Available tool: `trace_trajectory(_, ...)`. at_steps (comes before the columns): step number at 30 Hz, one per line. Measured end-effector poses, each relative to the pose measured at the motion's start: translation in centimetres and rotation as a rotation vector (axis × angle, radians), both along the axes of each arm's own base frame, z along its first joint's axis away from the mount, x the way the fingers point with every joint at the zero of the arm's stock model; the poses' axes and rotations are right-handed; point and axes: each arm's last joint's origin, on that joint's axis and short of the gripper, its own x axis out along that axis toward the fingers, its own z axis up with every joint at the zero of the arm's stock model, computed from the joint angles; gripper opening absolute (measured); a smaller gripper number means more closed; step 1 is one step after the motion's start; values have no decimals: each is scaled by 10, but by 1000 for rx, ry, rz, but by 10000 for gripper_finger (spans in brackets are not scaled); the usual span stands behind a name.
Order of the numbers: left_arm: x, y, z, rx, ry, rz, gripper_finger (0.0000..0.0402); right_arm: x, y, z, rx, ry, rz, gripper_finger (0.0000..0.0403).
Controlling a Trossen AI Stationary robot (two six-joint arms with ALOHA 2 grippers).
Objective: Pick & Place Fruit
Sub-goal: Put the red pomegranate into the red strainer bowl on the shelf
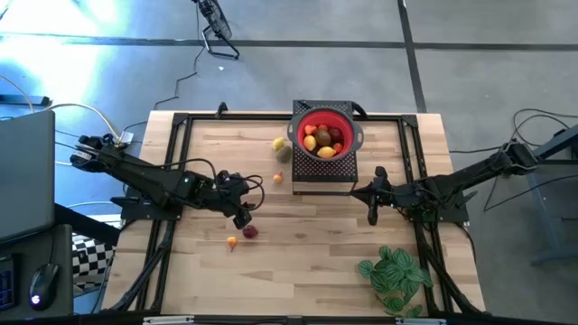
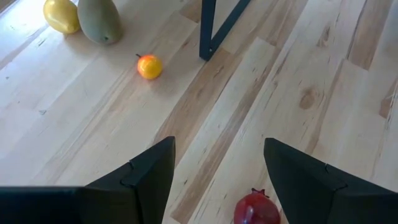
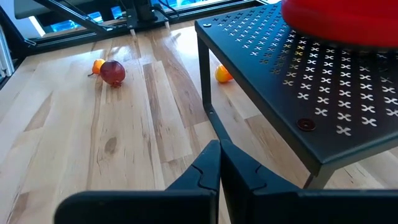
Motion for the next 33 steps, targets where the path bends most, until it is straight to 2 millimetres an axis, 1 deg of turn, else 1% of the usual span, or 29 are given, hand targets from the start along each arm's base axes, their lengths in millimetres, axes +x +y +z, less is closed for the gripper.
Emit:
trace_trajectory(26, 1, 0, 1, 11, -12, 7, 239, 0, 0, 0, 1, 0, 0, 2)
trace_trajectory(33, 7, -2, 6, 77, -61, -94, 239, 0, 0, 0, 1, 0, 0, 2)
